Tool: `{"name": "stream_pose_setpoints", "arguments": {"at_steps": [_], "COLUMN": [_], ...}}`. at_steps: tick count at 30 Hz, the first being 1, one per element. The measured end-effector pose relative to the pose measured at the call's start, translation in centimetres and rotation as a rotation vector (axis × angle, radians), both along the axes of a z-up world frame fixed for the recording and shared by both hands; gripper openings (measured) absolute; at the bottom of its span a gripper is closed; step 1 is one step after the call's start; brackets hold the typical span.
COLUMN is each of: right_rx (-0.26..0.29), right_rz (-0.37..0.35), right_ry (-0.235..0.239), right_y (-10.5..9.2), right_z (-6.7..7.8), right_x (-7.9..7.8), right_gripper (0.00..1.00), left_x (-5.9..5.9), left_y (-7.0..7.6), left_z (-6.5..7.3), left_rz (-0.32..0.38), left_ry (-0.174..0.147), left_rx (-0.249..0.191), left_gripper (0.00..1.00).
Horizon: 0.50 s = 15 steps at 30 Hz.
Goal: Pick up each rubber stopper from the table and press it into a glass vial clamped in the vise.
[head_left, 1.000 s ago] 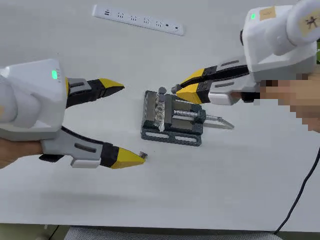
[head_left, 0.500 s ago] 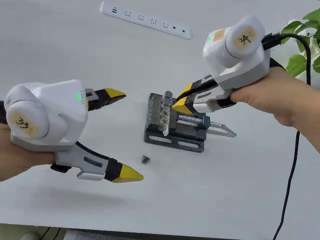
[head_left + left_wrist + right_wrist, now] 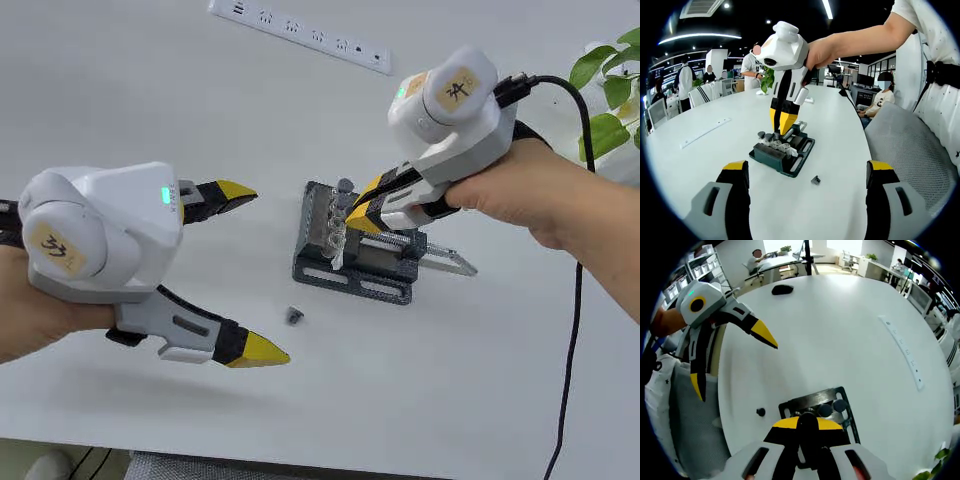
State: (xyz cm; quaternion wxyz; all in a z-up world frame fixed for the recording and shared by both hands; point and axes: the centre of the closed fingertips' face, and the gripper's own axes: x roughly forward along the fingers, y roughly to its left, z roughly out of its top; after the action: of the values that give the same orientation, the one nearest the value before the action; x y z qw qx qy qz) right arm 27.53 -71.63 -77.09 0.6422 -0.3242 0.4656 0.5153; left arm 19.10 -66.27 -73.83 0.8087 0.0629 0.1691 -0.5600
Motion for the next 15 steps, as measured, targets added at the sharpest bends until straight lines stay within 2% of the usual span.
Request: {"name": "stream_pose_setpoints", "arguments": {"at_steps": [15], "right_rx": [-0.060], "right_rz": [0.037], "right_ry": [0.003], "right_y": [0.01], "right_z": [-1.01], "right_x": [0.47], "right_gripper": [0.06], "left_x": [-0.09], "left_y": [-0.17], "left_z": [-0.21], "left_rz": [-0.005], "left_ry": [0.010], "left_rx": [-0.012], "left_gripper": [0.95]}}
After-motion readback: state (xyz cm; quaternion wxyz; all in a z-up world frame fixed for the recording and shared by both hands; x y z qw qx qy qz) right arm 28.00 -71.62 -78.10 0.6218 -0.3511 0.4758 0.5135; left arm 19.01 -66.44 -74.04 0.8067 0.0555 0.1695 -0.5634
